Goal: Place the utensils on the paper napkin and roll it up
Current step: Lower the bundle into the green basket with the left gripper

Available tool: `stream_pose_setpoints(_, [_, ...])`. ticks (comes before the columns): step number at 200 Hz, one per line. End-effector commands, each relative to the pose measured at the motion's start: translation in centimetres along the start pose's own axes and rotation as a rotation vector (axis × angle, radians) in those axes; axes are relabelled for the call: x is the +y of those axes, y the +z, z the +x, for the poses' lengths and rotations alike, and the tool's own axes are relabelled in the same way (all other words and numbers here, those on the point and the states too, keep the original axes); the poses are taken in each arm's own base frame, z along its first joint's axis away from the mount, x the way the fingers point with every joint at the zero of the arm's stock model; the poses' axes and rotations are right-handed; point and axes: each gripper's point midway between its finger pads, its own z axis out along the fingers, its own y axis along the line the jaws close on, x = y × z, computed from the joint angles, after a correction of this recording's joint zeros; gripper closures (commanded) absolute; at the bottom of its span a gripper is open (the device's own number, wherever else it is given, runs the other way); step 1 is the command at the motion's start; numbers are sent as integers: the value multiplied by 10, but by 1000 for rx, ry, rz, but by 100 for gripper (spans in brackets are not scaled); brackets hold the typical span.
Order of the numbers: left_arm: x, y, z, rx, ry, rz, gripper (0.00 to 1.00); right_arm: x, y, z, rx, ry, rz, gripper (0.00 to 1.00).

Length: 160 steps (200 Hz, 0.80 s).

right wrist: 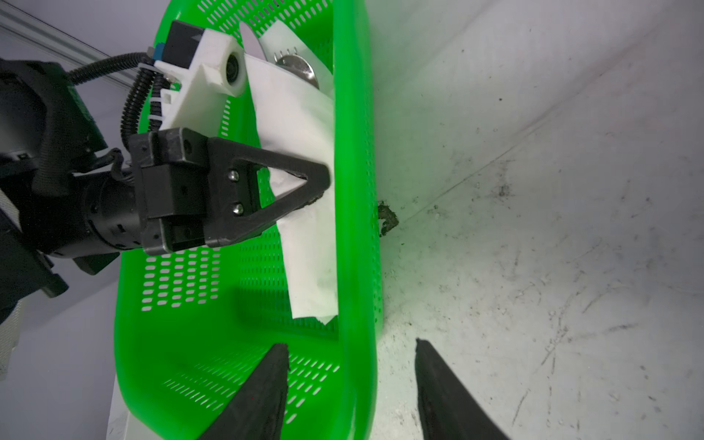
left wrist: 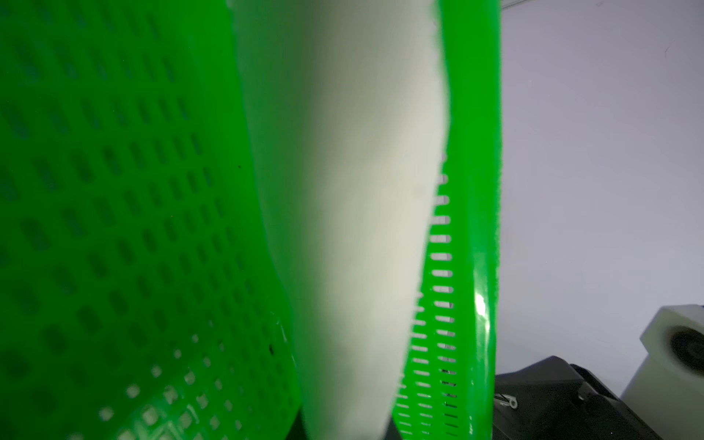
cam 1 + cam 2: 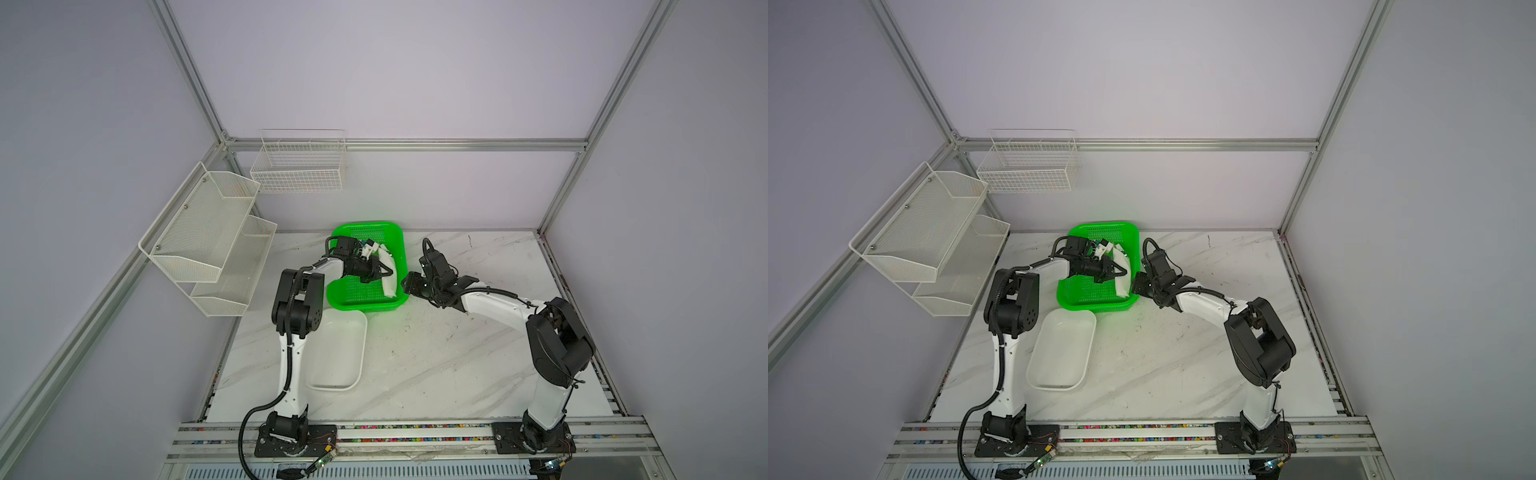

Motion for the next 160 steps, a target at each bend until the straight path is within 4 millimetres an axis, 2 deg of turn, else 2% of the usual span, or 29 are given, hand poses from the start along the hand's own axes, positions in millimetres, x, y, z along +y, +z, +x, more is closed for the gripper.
stream_pose_setpoints(1, [-31,-3,-26,-32,67,36,95,10,-13,-7,-31,-13,-29,44])
stream_pose_setpoints(69, [-13,14,-20,12,2,41,92,8,-12,-5,-26,-9,-25,44])
stream_pose_setpoints(84, [-3,17,-16,17,-27,7,87,10,-13,-5,-21,-8,-34,45])
stream_pose_setpoints(97, [5,18,-14,17,-50,-23,78,11,-14,-5,-22,-6,-37,44])
stream_pose_setpoints(113, [14,18,-11,22,-70,-71,75,11,-16,-6,-25,-5,-40,44])
stream_pose_setpoints(124, [20,16,-9,23,-77,-113,67,12,-18,-6,-27,-5,-42,44])
stream_pose_setpoints(142, [26,11,-9,14,-70,-173,65,13,-20,-8,-32,-4,-46,44])
stream_pose_setpoints(160, [28,3,-11,-4,-62,-236,58,13,-22,-8,-33,-4,-48,44])
